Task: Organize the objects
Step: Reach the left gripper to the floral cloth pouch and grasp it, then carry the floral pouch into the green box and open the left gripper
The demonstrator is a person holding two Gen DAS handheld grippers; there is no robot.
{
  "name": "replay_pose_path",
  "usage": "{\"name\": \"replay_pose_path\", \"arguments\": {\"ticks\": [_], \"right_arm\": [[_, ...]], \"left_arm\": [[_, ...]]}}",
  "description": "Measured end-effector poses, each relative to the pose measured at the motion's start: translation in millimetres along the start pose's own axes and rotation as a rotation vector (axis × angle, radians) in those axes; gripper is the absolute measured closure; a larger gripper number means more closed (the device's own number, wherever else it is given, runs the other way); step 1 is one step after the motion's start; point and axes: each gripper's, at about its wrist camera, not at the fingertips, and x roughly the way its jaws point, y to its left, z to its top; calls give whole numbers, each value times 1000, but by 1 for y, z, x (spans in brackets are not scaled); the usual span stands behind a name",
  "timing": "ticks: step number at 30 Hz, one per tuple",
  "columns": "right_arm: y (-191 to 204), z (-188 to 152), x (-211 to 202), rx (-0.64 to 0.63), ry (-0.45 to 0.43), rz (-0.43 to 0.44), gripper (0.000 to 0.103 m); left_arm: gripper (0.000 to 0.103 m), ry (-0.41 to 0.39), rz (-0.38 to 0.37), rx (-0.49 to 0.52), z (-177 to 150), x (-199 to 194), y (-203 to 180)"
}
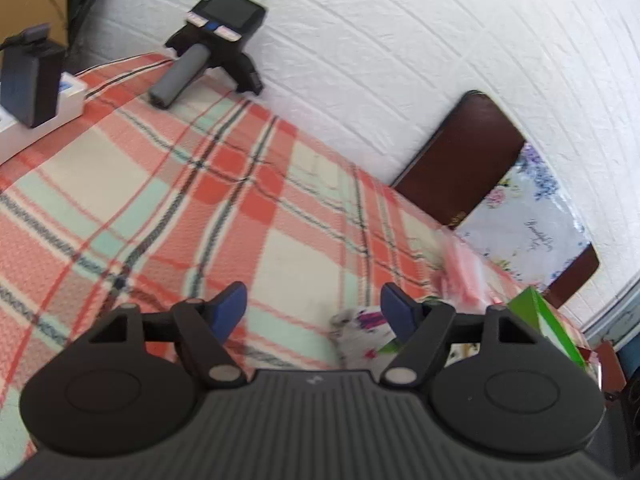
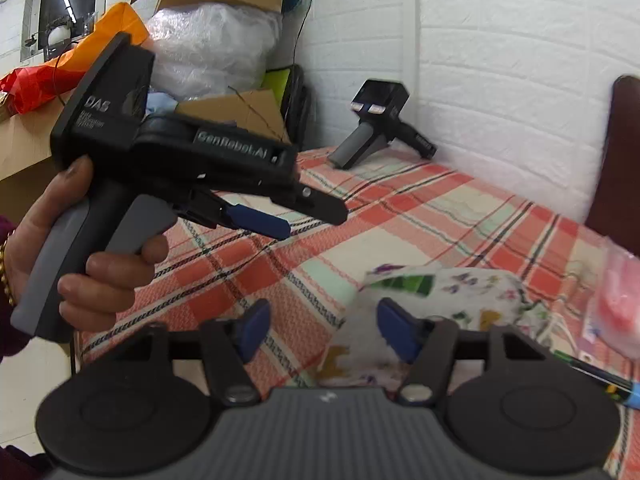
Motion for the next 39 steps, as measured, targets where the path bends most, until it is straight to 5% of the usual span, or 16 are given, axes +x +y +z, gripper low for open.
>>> {"name": "replay_pose_path", "arguments": {"ticks": [8, 14, 16, 18, 24, 31, 39], "right_arm": [[-40, -18, -17, 135, -16, -204, 9], [-71, -13, 4, 183, -2, -165, 9], [-68, -12, 19, 158, 27, -122, 15], [-59, -12, 23, 163, 36, -74, 34], [-35, -20, 0, 126, -2, -122, 55], [-30, -22, -47, 145, -130, -215, 56], [-65, -35, -124, 171, -258, -444, 56]], "left_arm": [[17, 88, -84, 96, -7, 21, -34], [17, 178, -72, 28, -21, 37, -28], [22, 210, -80, -16, -26, 43, -22], [37, 202, -93, -4, -31, 43, -23], [54, 181, -123, 37, -34, 26, -32], [55, 115, -189, 160, -38, 5, -79], [55, 125, -341, 321, -38, 33, -174]]}}
